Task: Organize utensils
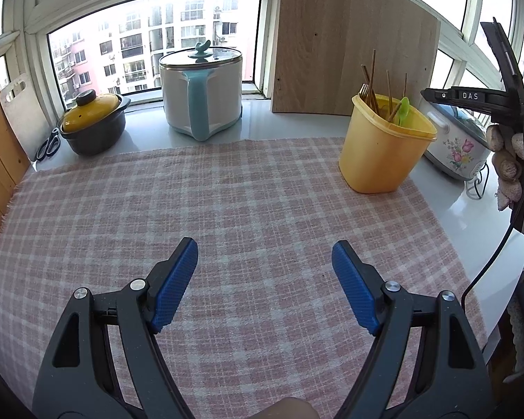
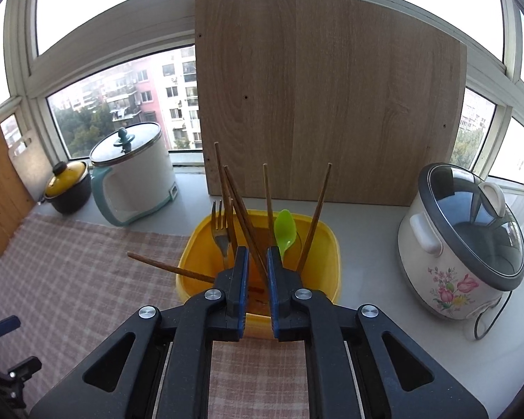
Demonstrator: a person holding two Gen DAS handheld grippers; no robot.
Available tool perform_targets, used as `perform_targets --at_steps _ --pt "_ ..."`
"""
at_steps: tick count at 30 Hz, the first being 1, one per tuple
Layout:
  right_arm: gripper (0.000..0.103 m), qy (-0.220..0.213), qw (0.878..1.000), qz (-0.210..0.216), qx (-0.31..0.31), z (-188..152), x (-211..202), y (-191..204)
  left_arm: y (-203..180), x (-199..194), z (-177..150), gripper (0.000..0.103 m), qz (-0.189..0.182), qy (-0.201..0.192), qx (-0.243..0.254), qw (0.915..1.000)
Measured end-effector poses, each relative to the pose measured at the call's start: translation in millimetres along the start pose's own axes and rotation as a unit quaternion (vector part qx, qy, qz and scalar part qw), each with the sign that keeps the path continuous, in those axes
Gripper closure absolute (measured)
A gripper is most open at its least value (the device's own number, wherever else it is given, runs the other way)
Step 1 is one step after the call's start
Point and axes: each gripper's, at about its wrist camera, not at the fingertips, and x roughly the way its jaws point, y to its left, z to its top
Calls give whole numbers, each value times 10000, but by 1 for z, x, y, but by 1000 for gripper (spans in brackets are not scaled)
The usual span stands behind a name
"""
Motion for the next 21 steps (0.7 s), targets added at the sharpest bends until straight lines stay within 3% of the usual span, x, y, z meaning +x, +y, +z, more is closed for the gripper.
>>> perform_targets --at_steps 5,11,15,21 --pt "81 -113 9998 -105 -107 -11 -23 12 -5 -8 3 21 -12 -126 93 9999" --pt "78 -244 9997 -15 -15 -22 -51 22 -14 -23 6 21 -36 -328 238 9992" --pt "46 -390 9992 5 46 -30 -70 28 -20 -36 8 21 -72 -475 313 9984" --pt "27 -530 9984 -128 171 -45 -93 36 -25 -57 11 21 -127 -781 323 9963"
